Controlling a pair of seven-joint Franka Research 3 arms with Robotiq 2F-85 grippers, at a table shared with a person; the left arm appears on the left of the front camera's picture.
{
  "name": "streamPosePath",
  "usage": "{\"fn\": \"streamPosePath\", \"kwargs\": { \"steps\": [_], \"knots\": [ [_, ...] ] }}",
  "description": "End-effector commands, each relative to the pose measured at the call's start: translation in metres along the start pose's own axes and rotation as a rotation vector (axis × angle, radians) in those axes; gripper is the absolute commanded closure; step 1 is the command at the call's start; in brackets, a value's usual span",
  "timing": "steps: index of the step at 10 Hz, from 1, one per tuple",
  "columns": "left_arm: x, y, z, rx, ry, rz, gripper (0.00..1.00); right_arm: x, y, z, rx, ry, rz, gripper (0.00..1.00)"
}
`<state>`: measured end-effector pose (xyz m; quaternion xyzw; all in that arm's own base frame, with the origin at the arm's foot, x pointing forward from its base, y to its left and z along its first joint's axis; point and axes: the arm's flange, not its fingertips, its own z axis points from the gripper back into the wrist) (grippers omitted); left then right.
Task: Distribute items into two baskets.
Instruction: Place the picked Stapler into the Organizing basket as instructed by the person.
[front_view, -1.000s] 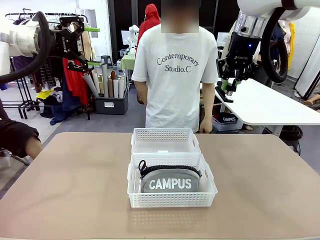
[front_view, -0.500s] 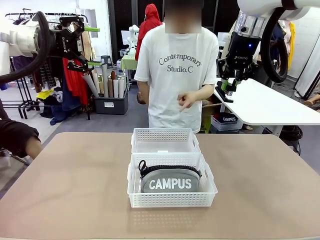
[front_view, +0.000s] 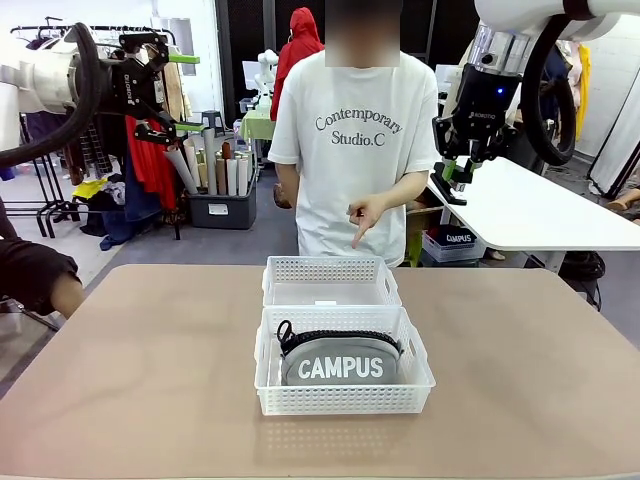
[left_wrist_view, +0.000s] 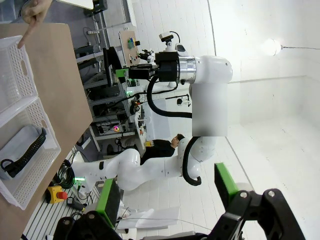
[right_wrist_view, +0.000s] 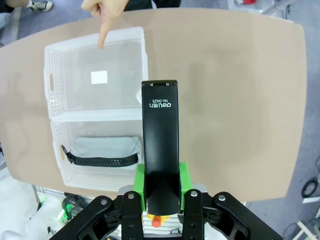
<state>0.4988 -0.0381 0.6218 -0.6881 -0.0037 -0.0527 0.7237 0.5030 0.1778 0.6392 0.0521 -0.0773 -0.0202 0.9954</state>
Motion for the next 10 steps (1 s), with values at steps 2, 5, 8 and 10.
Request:
{"fn": "streamPosePath", "kwargs": {
  "steps": [2, 5, 8, 10],
  "knots": [
    [-0.001, -0.002, 0.001, -0.001, -0.002, -0.003, 0.00, -0.003, -0.001, 0.001, 0.000, -0.005, 0.000, 1.00],
    [-0.001, -0.002, 0.001, -0.001, -0.002, -0.003, 0.00, 0.000, 0.000, 0.000, 0.000, 0.000, 0.000, 1.00],
    [-0.001, -0.002, 0.001, -0.001, -0.002, -0.003, 0.00, 0.008, 0.028, -0.020, -0.089, 0.058, 0.282, 1.00],
    [-0.001, -0.002, 0.001, -0.001, -0.002, -0.003, 0.00, 0.019, 0.049, -0.028, -0.183, 0.033, 0.424, 1.00]
  ]
}}
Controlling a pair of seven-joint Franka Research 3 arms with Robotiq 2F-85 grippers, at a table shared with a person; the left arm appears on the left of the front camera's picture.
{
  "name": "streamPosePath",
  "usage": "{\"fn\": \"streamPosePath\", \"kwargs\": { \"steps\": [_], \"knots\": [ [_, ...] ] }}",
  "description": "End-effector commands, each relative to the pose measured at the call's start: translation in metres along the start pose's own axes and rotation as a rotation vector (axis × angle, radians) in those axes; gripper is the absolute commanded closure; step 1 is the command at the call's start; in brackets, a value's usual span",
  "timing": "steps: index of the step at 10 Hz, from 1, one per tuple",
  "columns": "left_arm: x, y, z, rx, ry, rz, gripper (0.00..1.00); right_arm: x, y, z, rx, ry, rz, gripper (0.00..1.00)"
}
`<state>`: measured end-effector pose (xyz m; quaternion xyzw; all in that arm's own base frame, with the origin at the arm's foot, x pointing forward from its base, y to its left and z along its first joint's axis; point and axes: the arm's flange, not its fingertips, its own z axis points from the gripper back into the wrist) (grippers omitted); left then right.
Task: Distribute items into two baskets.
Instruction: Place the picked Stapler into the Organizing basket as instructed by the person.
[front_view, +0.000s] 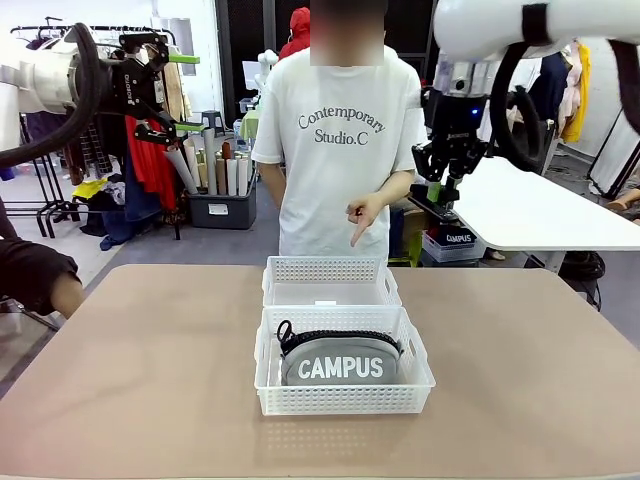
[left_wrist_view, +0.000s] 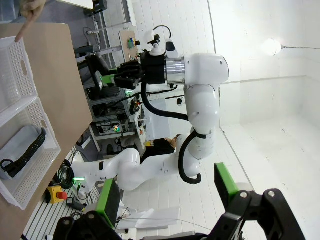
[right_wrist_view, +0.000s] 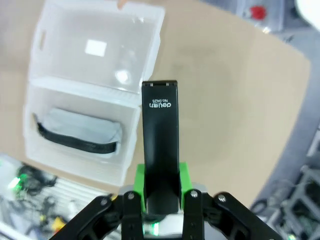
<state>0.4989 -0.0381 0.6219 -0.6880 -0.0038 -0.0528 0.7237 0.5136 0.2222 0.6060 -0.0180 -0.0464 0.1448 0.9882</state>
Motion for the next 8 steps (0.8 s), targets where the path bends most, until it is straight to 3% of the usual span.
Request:
{"fn": "streamPosePath", "kwargs": {
  "steps": [1, 4, 8],
  "knots": [
    [-0.001, -0.001, 0.001, -0.001, -0.002, -0.002, 0.00, 0.026, 0.011, 0.008, -0.122, -0.027, 0.119, 1.00],
    [-0.001, -0.001, 0.001, -0.001, -0.002, -0.002, 0.00, 0.054, 0.041, -0.006, -0.208, -0.016, 0.318, 1.00],
    [-0.001, -0.001, 0.001, -0.001, -0.002, -0.002, 0.00, 0.070, 0.075, -0.030, -0.176, 0.003, 0.690, 1.00]
  ]
}}
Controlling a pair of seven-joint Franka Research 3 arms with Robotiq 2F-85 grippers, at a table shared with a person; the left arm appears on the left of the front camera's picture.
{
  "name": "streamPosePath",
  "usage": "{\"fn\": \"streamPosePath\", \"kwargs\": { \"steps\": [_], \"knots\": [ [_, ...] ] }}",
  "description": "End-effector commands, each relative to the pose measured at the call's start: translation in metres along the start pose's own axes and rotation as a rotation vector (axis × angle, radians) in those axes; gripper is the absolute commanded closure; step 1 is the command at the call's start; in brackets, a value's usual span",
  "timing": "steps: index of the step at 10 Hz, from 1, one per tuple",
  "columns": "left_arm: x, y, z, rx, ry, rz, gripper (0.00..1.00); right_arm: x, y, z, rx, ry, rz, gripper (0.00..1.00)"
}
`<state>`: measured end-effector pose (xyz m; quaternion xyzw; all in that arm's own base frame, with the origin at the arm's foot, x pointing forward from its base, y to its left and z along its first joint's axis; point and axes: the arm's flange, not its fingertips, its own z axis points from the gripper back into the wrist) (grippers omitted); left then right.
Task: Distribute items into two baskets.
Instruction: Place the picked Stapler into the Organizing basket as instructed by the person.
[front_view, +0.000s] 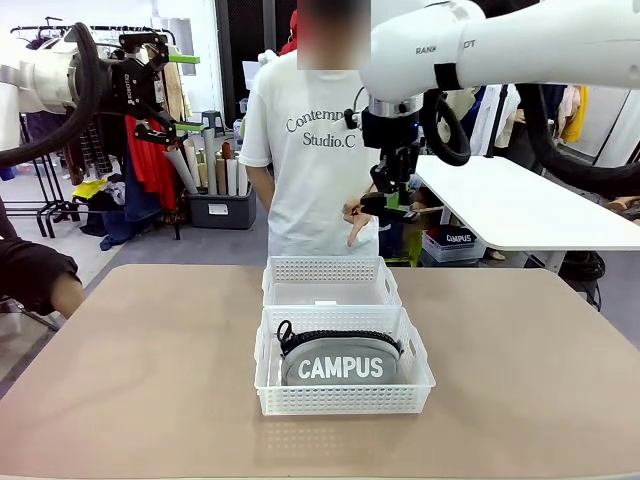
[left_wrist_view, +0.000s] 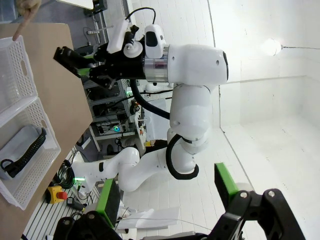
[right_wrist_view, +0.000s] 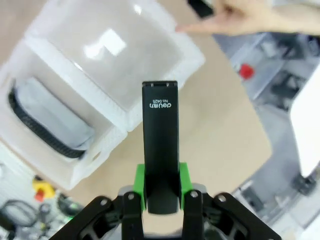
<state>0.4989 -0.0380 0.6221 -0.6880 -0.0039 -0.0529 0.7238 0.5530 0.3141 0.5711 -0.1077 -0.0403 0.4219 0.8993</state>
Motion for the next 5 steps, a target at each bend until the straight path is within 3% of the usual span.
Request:
{"fn": "streamPosePath", "kwargs": {
  "steps": [1, 5],
  "knots": [
    [-0.001, -0.001, 0.001, -0.001, -0.002, -0.002, 0.00, 0.014, -0.002, -0.005, -0.056, -0.075, 0.159, 1.00],
    [-0.001, -0.001, 0.001, -0.001, -0.002, -0.002, 0.00, 0.032, 0.021, -0.045, -0.077, -0.221, 0.283, 1.00]
  ]
}}
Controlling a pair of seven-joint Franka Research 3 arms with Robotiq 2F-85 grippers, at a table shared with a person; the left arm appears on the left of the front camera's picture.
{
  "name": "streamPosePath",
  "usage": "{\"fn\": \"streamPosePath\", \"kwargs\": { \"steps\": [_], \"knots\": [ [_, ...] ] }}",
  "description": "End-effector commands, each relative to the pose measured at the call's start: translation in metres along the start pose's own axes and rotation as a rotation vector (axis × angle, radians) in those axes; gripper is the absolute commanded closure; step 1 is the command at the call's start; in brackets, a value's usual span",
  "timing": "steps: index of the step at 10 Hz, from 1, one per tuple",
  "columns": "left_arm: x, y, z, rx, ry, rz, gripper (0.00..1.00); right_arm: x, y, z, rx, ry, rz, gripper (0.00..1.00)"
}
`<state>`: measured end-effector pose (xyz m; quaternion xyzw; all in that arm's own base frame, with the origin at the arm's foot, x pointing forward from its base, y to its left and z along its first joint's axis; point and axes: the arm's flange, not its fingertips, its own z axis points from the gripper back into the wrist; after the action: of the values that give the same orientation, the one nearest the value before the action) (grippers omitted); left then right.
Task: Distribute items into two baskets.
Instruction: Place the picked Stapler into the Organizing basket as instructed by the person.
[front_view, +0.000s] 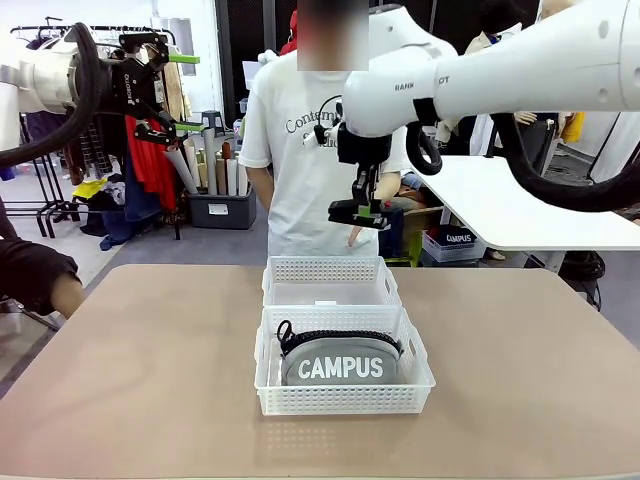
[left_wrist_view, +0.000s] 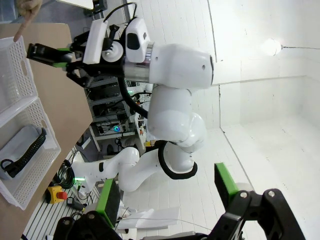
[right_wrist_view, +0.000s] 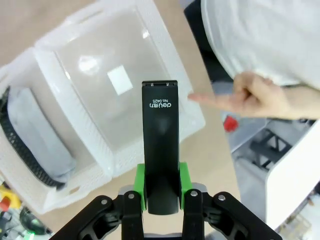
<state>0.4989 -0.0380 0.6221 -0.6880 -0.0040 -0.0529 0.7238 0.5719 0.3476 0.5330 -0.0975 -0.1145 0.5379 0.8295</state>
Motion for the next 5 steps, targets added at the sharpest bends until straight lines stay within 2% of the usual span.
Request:
{"fn": "streamPosePath", "kwargs": {
  "steps": [1, 3, 4, 5],
  "knots": [
    [-0.002, -0.001, 0.001, -0.001, -0.002, -0.002, 0.00, -0.006, 0.015, -0.019, -0.029, -0.057, 0.048, 1.00],
    [-0.002, -0.001, 0.001, -0.001, -0.002, -0.002, 0.00, -0.006, 0.024, -0.028, -0.009, -0.070, 0.078, 1.00],
    [-0.002, -0.001, 0.001, -0.001, -0.002, -0.002, 0.00, -0.006, 0.021, -0.024, 0.052, -0.065, 0.044, 1.00],
    [-0.002, -0.001, 0.001, -0.001, -0.002, -0.002, 0.00, 0.006, 0.018, -0.031, -0.006, -0.049, 0.037, 1.00]
  ]
}}
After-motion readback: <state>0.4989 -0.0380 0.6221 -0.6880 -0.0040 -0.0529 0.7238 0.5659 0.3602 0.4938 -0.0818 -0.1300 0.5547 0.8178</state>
